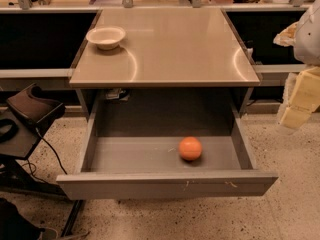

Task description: Pick orange from top drawer and place on counter

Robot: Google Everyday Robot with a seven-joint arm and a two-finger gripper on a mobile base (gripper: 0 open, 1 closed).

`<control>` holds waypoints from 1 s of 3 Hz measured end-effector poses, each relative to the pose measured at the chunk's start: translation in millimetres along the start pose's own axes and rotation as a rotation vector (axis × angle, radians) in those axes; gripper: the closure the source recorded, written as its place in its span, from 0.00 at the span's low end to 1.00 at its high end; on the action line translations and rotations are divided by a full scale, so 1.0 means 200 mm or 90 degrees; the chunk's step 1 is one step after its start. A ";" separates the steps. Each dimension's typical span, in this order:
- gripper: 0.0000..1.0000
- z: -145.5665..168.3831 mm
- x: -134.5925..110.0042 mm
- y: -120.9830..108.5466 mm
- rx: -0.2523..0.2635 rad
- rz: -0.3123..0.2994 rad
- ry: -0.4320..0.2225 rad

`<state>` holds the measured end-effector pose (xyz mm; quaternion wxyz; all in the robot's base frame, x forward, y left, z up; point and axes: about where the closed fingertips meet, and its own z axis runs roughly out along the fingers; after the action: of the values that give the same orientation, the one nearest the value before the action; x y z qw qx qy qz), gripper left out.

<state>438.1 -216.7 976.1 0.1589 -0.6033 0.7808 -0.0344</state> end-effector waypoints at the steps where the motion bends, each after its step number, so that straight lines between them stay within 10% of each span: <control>1: 0.00 0.00 0.00 0.00 0.001 0.000 0.000; 3: 0.00 0.66 -0.08 0.00 -0.160 0.018 -0.141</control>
Offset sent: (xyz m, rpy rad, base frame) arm 0.0370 0.0252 -0.1332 0.3238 0.2838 0.1121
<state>480.0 -183.8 854.7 0.1678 -0.6074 0.7650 0.1330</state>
